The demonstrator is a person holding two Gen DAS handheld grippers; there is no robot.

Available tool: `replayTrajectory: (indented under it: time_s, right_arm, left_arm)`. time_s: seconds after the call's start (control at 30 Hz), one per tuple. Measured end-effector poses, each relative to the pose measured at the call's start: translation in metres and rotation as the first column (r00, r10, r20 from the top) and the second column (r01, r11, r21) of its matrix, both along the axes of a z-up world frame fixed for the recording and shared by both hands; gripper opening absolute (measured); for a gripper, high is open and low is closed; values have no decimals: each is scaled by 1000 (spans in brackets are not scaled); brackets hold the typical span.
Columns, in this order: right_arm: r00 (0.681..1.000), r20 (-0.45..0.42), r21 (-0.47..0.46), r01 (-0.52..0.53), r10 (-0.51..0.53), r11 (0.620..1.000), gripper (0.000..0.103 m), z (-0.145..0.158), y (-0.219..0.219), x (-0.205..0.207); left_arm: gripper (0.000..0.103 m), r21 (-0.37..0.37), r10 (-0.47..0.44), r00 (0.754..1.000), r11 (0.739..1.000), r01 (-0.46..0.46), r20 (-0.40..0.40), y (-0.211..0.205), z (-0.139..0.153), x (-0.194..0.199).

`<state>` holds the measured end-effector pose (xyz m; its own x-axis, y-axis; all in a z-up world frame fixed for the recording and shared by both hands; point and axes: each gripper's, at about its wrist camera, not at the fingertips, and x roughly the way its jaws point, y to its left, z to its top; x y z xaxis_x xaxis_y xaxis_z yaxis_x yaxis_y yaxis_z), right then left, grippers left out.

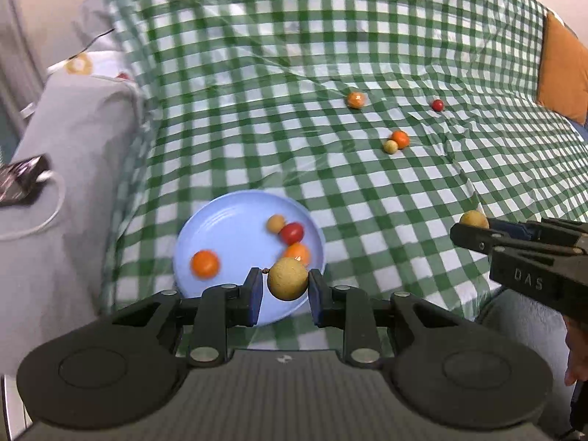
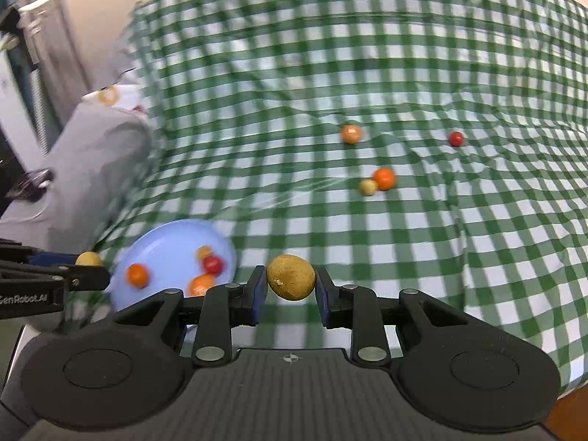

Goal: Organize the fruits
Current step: 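Carry both yellow plums to the blue plate and open both tools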

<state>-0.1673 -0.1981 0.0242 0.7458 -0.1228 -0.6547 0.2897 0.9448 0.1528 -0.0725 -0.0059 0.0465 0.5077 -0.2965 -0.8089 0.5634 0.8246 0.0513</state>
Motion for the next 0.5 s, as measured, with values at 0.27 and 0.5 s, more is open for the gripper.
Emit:
replayTrajectory:
  time_s: [0.27,0.5]
  right_arm:
    - [993,14,-19,-119,119,993,29,6,64,-28]
    - [987,7,-34,-159,159,987,29,4,88,-29]
  left_arm:
    - [29,-37,81,997,996,-80,13,59,16,-30]
    - [29,-63,125,992,990,-123,32,83,28,-36]
